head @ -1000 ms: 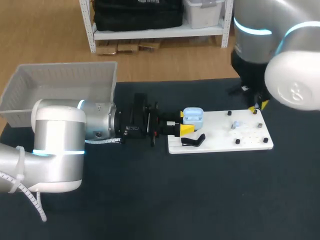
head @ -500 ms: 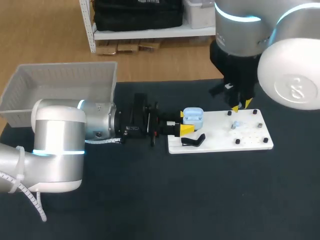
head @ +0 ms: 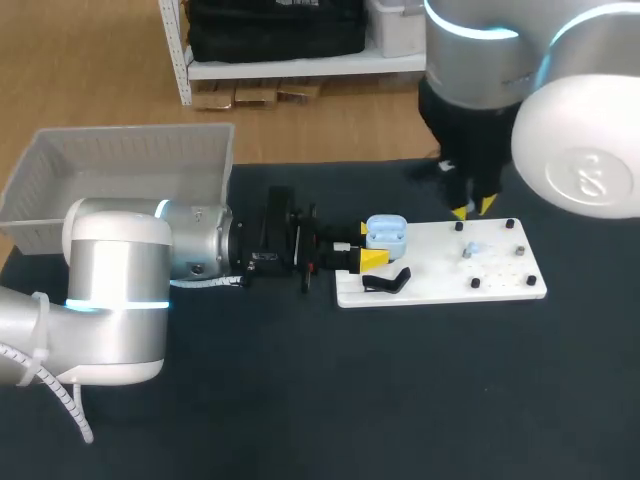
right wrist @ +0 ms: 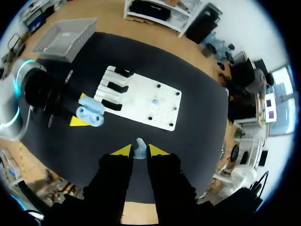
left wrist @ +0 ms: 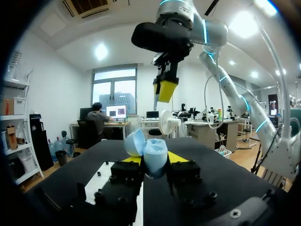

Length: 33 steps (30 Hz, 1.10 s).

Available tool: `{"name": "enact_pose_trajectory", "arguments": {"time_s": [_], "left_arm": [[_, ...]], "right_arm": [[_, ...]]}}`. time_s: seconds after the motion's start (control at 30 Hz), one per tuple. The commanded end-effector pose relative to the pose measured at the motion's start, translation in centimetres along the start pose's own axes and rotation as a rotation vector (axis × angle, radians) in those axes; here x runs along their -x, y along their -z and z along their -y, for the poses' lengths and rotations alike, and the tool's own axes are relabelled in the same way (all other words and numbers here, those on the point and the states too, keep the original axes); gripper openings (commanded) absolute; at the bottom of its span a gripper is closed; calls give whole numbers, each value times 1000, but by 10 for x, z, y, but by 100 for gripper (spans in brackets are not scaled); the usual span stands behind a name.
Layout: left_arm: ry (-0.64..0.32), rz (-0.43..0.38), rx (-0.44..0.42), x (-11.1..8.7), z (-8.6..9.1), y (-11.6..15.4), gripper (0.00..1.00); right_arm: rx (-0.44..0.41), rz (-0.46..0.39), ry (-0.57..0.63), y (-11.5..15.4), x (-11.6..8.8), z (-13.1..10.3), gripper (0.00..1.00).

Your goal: Pick up each earbud case from the left stands, insert the matching earbuds, close the lid, and place the case in the box.

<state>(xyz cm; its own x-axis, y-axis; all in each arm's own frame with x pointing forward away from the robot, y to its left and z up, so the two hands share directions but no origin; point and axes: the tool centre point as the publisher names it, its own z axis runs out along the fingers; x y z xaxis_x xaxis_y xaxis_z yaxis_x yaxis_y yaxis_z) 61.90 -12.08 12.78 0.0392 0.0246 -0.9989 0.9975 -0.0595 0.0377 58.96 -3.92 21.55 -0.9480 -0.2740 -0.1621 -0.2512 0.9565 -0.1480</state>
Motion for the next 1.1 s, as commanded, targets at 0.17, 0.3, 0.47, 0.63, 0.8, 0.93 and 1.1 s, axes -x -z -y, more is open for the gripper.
{"name": "enact_pose_trajectory", "arguments": {"time_s": [0.17,0.3,0.47,0.63,0.8,0.93,1.1], "left_arm": [[-3,3,6,-1,2,0,0],[-3,3,6,-1,2,0,0],[-3,3,6,-1,2,0,0],[-3,3,6,-1,2,0,0],[-3,3,6,-1,2,0,0],[-3,3,6,-1,2,0,0],[-3,3,6,-1,2,0,0]], "right_arm": [[-2,-106,-359,15,9,-32,0],[-11,-140,-444,11,8,-38,0],[22,-162,-494,11,5,-47,0],[25,-154,-496,11,4,-49,0],[25,-154,-496,11,4,-49,0],[25,-154,-496,11,4,-49,0],[74,-170,-617,13,18,-58,0]]}}
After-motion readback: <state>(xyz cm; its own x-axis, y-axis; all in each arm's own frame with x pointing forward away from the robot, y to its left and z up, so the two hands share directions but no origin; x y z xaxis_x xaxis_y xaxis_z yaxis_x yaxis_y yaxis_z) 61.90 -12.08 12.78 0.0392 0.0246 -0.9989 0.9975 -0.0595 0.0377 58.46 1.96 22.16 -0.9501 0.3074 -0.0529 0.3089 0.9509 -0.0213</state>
